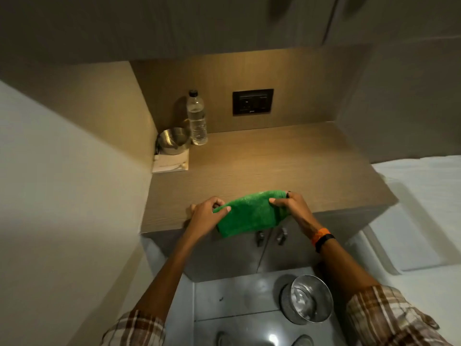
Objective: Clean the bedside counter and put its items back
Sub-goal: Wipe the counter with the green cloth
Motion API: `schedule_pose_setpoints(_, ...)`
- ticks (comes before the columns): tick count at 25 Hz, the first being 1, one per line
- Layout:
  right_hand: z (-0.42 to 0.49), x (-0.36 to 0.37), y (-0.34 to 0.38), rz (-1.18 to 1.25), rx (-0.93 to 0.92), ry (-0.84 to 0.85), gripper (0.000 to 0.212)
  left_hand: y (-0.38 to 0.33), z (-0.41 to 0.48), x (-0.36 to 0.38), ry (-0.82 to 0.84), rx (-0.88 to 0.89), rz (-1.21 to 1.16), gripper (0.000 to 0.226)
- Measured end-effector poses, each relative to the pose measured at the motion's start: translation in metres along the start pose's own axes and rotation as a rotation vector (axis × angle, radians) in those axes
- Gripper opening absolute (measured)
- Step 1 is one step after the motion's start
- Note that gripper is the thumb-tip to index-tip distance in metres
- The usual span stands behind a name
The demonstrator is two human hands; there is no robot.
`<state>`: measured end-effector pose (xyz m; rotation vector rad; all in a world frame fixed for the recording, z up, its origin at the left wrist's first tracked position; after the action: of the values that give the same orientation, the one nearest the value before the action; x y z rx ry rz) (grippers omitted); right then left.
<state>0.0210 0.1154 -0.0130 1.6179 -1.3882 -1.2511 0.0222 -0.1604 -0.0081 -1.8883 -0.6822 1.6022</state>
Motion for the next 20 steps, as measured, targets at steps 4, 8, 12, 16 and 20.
schedule_pose_setpoints(4,-0.007,-0.076,-0.013,0.376,0.031,-0.198,0.005,-0.085,0.007,0.057,-0.088,-0.069,-0.639,0.017)
schedule_pose_setpoints(8,-0.011,-0.171,-0.046,0.564,0.061,-0.316,0.015,-0.171,0.015,0.141,0.017,-0.164,-0.873,0.033)
schedule_pose_setpoints(12,-0.008,-0.285,-0.092,0.473,0.087,-0.416,0.012,-0.254,0.018,0.240,-0.001,-0.120,-0.817,0.033)
schedule_pose_setpoints(16,-0.008,-0.390,-0.146,0.311,0.118,-0.442,0.013,-0.325,0.018,0.345,-0.031,0.043,-0.569,0.023)
schedule_pose_setpoints(20,0.003,-0.463,-0.209,-0.005,0.258,-0.357,0.050,-0.352,0.024,0.451,0.066,0.024,-0.343,0.021)
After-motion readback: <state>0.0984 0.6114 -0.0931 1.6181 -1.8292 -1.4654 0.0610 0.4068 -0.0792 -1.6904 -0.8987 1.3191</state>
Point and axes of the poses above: each hand's wrist, its own z-axis towards the middle knuckle, its own x-axis out of the palm, y = z × x, the point moved 2 cm from there along z, towards the middle knuckle, and after that the axes turned 1 degree about -x, right-handed, at the moved point
